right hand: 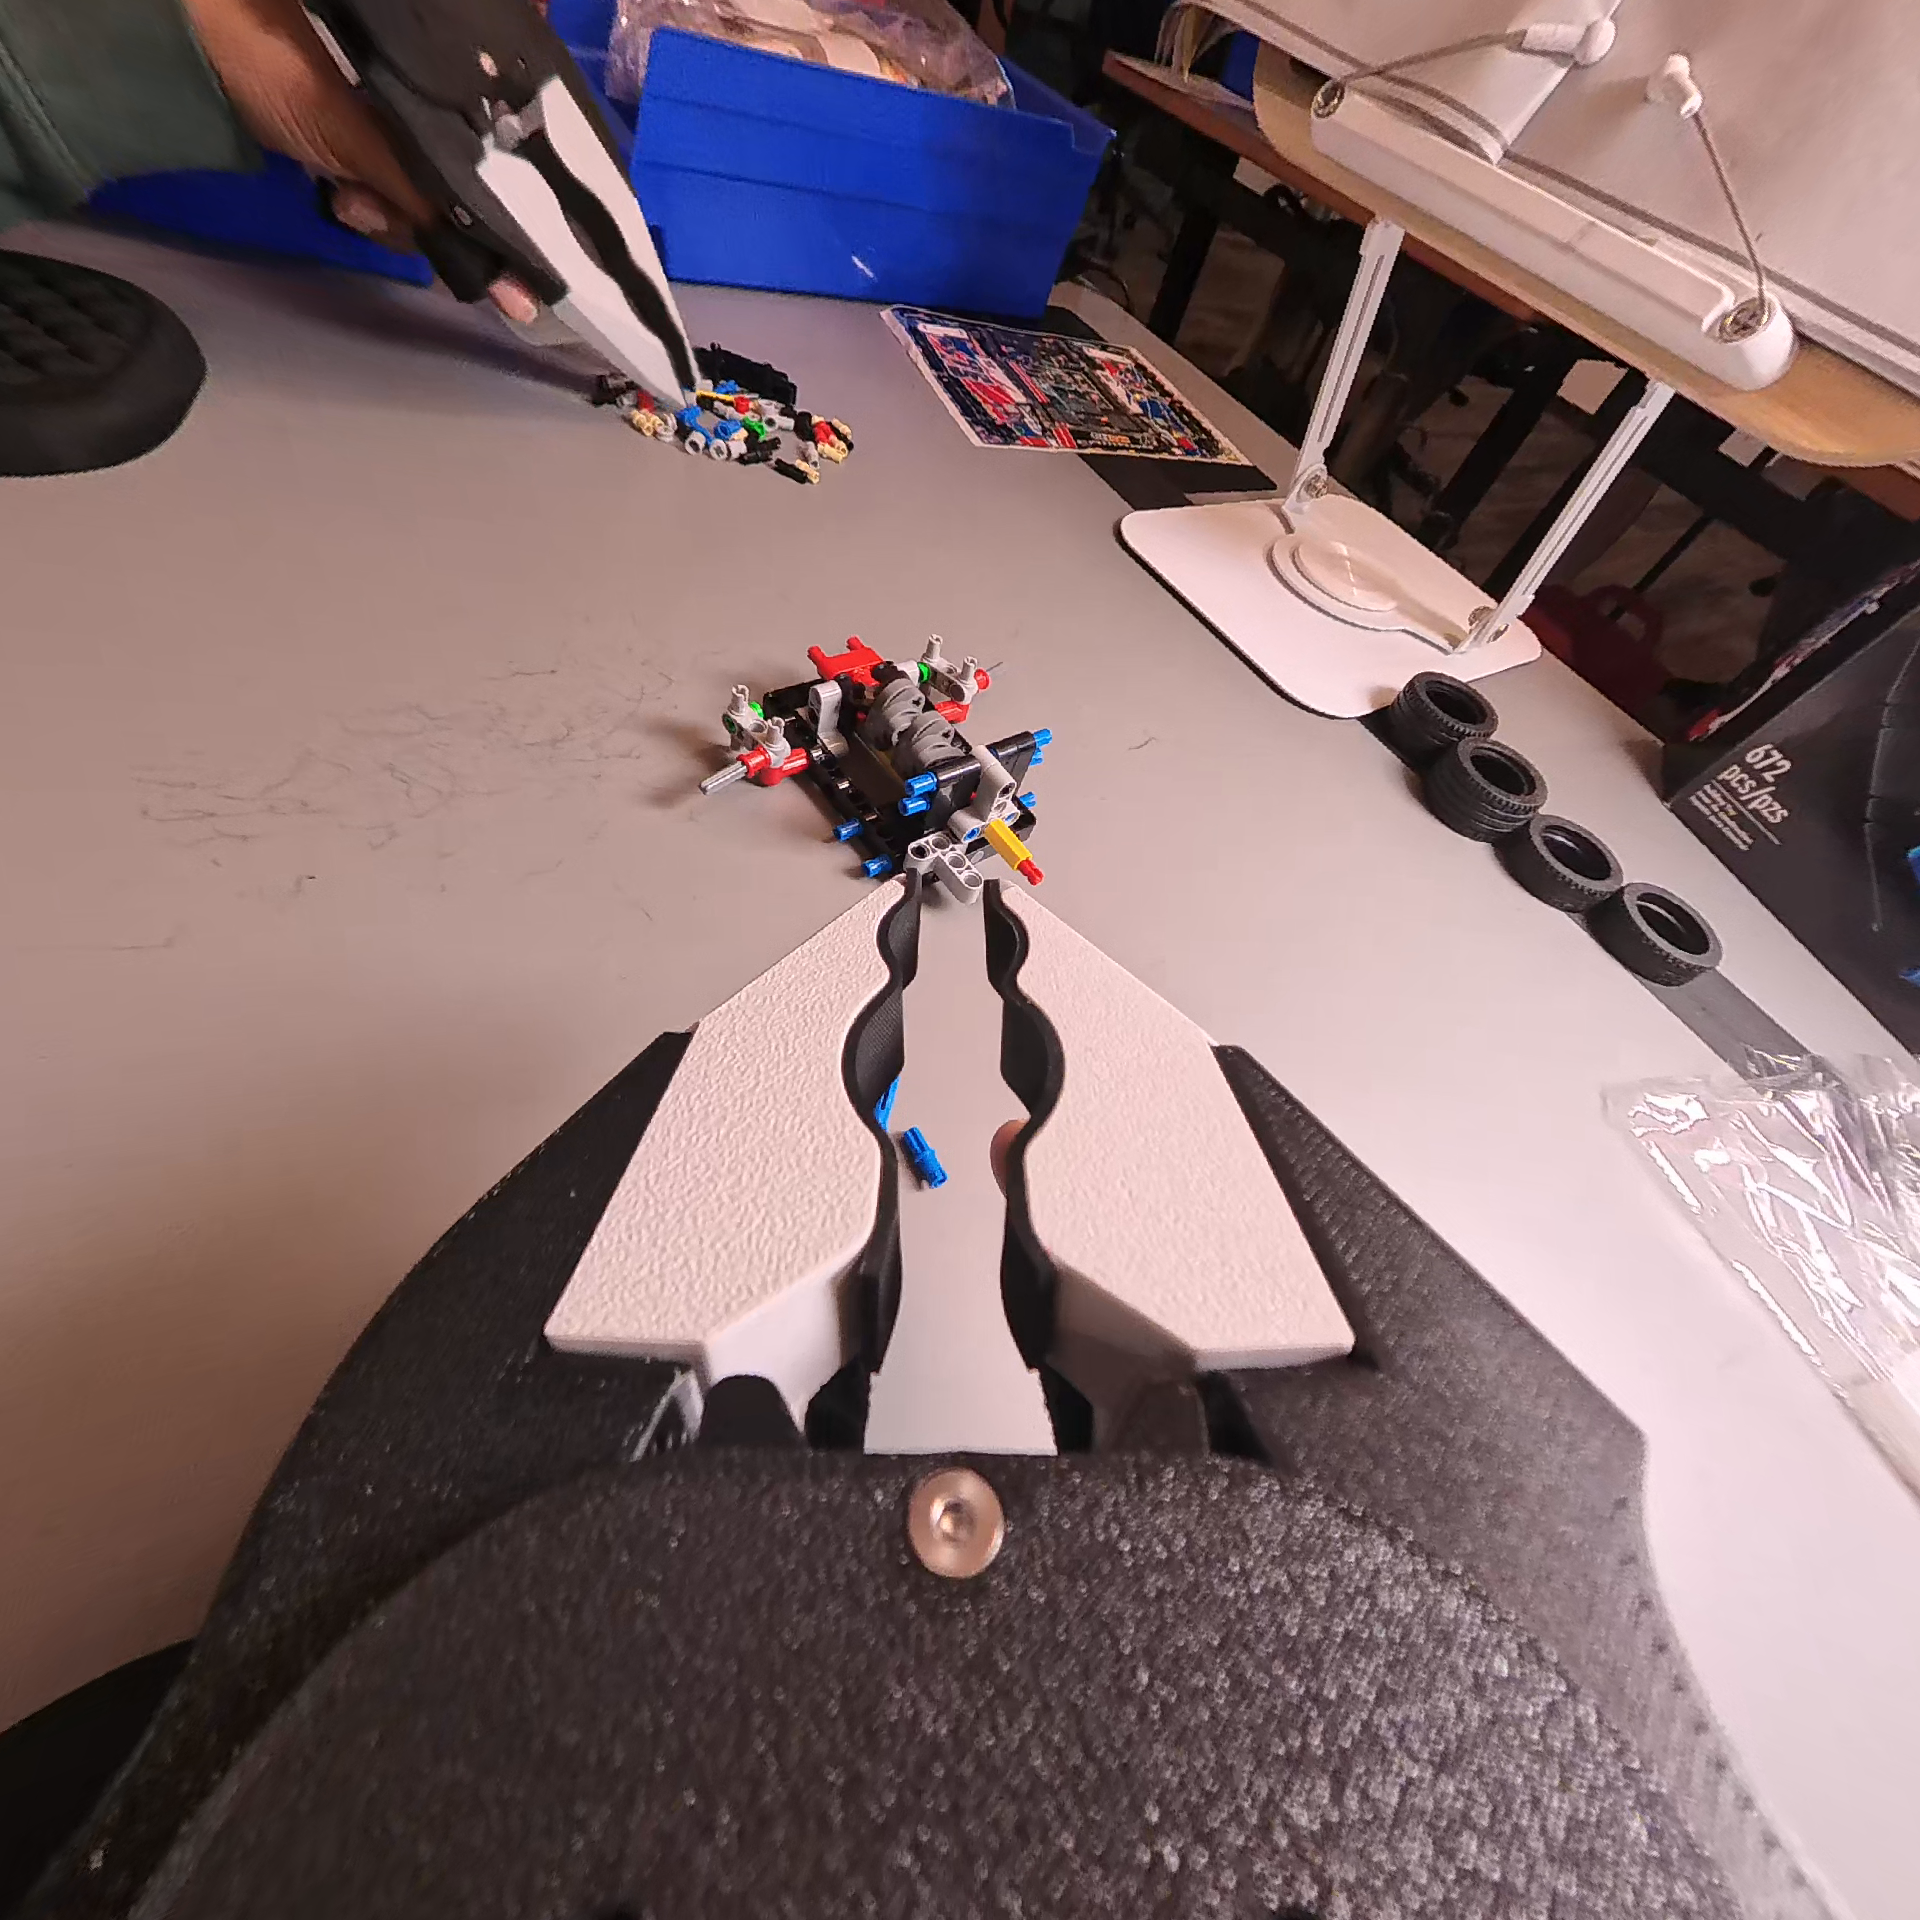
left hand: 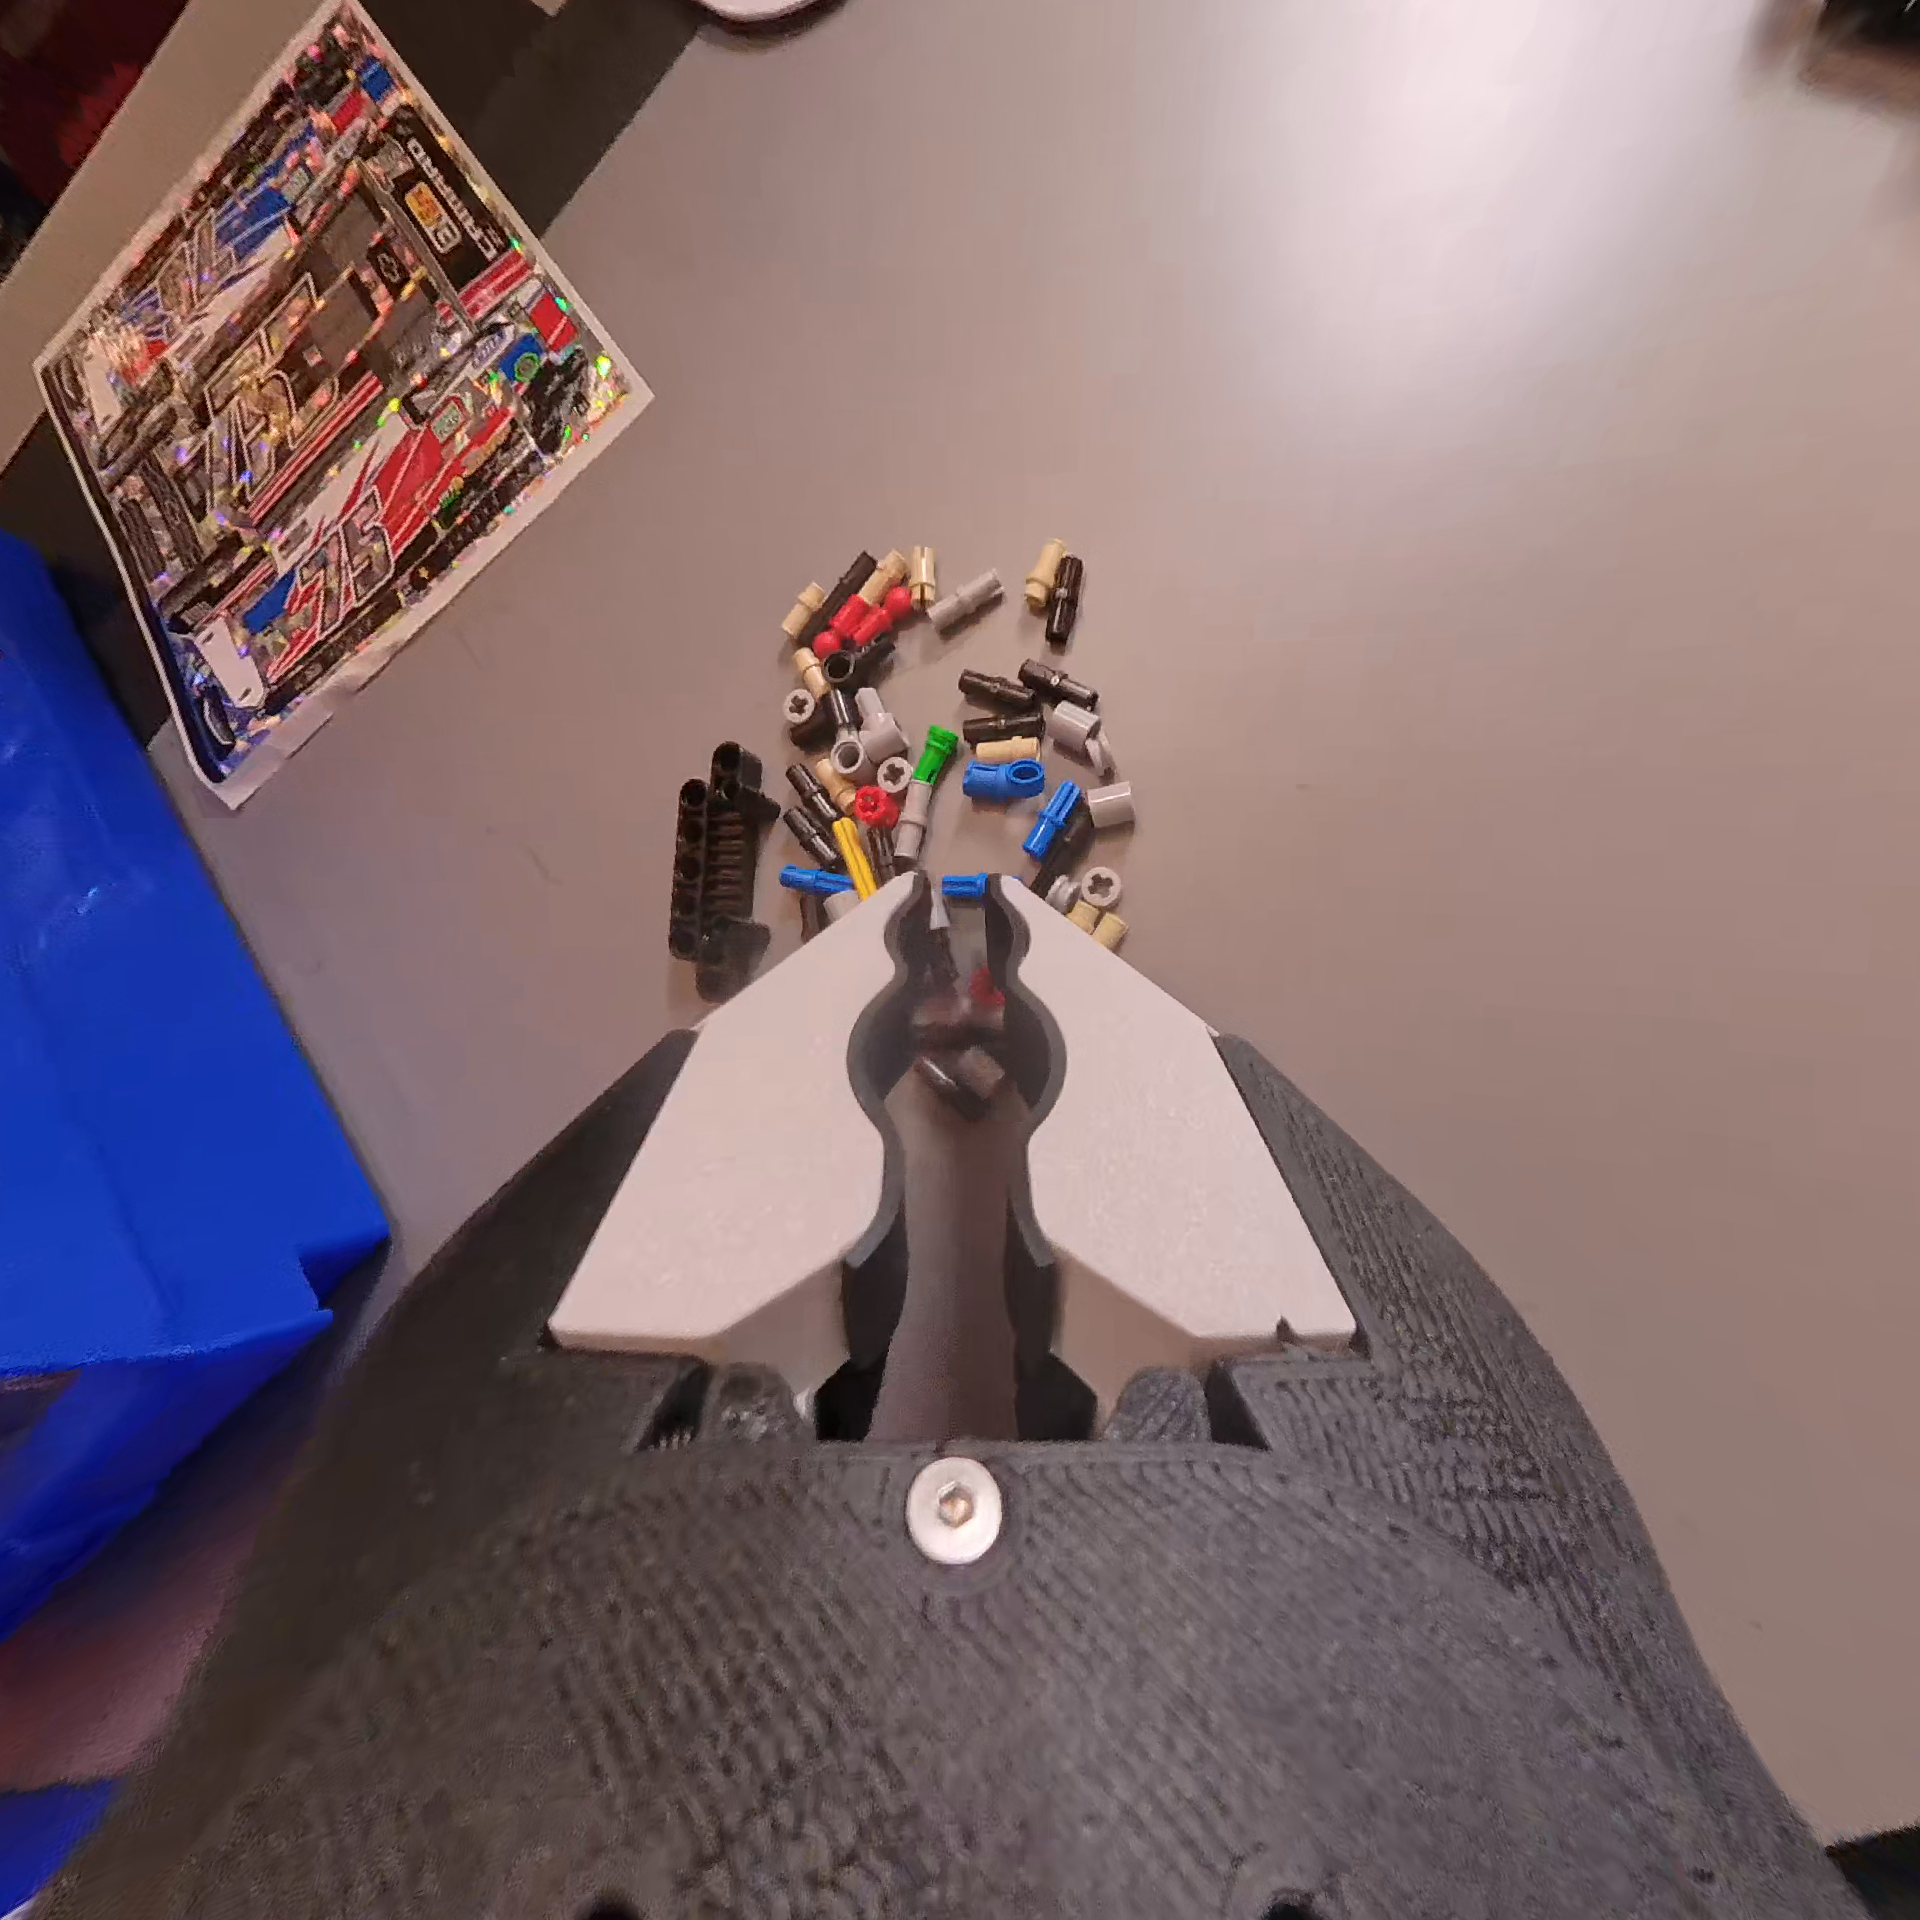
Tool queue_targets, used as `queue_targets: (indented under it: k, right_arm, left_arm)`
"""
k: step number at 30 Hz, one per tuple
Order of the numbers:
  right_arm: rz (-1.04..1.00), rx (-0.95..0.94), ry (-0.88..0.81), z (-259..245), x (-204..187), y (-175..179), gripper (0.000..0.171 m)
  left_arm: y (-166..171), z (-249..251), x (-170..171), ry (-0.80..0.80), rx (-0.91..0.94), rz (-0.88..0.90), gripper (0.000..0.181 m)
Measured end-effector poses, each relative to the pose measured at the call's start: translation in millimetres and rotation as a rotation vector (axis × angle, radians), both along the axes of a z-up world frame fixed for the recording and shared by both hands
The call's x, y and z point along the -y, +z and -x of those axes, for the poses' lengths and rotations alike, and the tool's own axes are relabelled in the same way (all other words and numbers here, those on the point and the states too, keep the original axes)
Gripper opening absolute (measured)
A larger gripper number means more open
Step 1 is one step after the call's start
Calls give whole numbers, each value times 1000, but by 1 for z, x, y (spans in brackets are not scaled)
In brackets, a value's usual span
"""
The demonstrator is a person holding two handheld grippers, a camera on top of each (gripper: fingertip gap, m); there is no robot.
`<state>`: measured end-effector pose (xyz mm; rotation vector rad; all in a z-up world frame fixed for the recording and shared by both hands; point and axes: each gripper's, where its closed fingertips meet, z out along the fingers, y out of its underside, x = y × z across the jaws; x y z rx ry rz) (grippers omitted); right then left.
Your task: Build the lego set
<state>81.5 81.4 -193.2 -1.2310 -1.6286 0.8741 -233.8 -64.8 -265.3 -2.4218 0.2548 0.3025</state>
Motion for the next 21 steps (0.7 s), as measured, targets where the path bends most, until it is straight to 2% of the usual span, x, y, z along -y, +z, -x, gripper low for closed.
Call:
queue_targets:
  k: [12,21]
  right_arm:
    - [2,-1,-3,-1,0,0,9]
    - [4,-23,0,-2,2,8,9]
  left_arm:
    - [-4,-2,-2,-22,6,7,14]
    - [-6,3,-8,-34,-13,12,3]
